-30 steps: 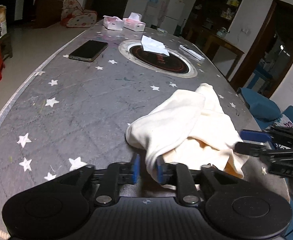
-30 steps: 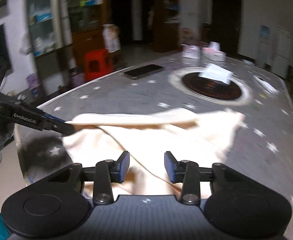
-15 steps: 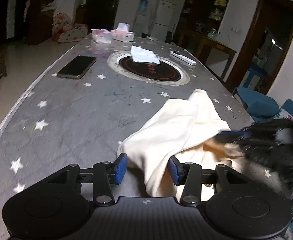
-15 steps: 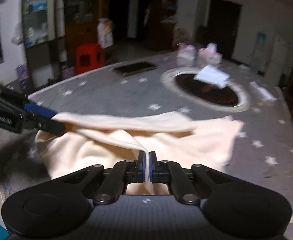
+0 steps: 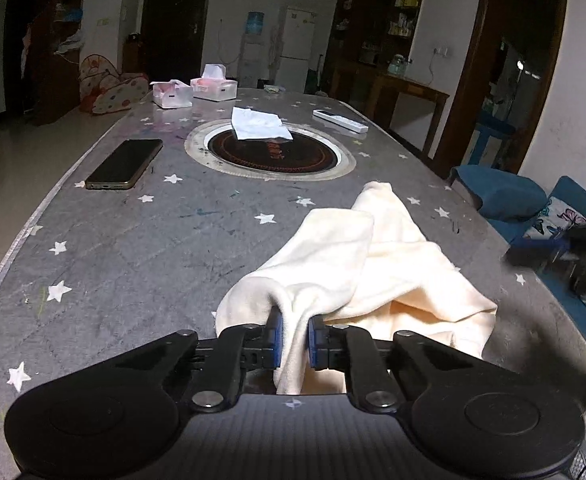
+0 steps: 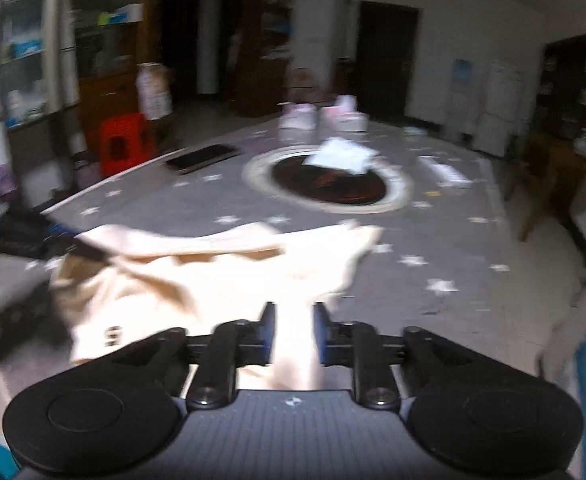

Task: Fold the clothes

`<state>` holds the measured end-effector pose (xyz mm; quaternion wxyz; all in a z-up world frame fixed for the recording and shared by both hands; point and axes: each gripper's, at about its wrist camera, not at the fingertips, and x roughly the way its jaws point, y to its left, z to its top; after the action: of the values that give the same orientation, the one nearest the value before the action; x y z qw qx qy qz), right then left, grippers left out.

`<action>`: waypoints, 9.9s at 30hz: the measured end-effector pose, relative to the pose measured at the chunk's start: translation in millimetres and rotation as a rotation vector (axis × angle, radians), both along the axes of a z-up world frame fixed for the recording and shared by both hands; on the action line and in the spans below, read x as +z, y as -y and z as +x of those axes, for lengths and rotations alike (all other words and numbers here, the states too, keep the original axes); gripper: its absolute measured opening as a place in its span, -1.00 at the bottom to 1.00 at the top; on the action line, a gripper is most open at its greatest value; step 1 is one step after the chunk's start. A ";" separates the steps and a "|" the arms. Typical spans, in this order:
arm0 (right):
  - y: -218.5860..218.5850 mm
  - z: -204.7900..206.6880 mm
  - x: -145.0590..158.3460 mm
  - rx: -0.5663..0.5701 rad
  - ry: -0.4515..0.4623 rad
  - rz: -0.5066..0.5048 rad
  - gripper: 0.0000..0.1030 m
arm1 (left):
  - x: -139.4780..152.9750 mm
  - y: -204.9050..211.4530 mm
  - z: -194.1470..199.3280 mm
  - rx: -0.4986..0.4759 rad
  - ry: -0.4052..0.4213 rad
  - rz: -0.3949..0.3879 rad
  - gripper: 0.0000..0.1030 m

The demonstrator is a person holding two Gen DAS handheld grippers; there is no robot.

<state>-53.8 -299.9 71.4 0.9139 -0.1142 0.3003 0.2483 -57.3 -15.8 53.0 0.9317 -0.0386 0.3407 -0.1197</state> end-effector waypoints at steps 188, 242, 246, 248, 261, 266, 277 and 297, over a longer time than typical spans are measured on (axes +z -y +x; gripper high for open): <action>79.8 -36.3 -66.5 -0.441 0.001 -0.032 0.88 | -13.5 28.5 29.1 -0.064 -0.035 0.001 -0.14; 91.8 -31.9 -72.1 -0.479 -0.043 0.049 1.00 | 13.0 -171.1 -41.1 0.520 0.110 0.016 -0.89; 92.1 -32.1 -72.0 -0.479 -0.044 0.049 1.00 | -3.6 -184.5 -52.4 0.549 0.058 0.070 -0.89; 92.1 -32.4 -71.8 -0.479 -0.043 0.049 1.00 | -13.5 -188.9 -54.9 0.552 0.028 0.098 -0.89; 92.5 -32.6 -72.6 -0.481 -0.044 0.051 1.00 | -24.3 -193.3 -60.6 0.621 -0.008 0.138 -0.66; 92.1 -33.4 -72.7 -0.484 -0.041 0.051 1.00 | -9.9 -148.5 -53.1 0.442 0.026 0.058 -0.62; 93.3 -32.9 -73.3 -0.483 -0.040 0.054 1.00 | -29.8 -23.7 -1.7 -0.006 -0.030 -0.104 -0.62; 94.0 -32.4 -72.9 -0.482 -0.042 0.059 1.00 | -38.1 -12.8 33.4 0.024 -0.070 -0.057 -0.40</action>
<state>-86.2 -393.8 -1.5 0.9432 -0.0075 0.3303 0.0340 -23.9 -2.9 15.0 0.9191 -0.0735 0.3691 -0.1169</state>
